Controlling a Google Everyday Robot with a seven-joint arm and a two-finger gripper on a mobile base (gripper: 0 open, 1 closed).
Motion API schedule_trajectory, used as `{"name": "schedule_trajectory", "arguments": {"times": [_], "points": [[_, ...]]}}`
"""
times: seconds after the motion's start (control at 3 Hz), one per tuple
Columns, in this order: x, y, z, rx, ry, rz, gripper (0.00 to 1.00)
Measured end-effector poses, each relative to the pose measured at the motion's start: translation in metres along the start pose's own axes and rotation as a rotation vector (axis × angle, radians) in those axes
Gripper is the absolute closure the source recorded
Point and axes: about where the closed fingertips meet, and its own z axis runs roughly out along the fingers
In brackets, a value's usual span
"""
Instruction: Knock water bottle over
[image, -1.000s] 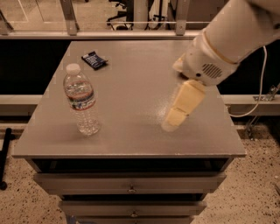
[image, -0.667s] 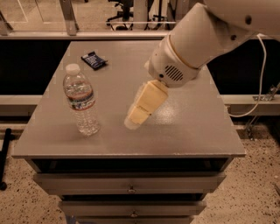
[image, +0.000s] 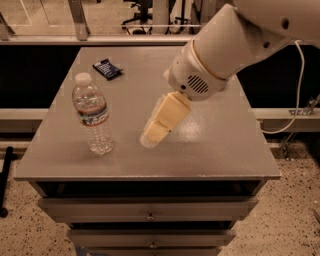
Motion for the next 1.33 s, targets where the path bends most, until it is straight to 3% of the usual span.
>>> {"name": "schedule_trajectory", "arguments": {"times": [0.33,1.33], "points": [[-0.006,0.004,0.013,-0.013,-0.057,0.003,0.0],[-0.061,0.028,0.105,-0.135,-0.429,0.019,0.0]]}}
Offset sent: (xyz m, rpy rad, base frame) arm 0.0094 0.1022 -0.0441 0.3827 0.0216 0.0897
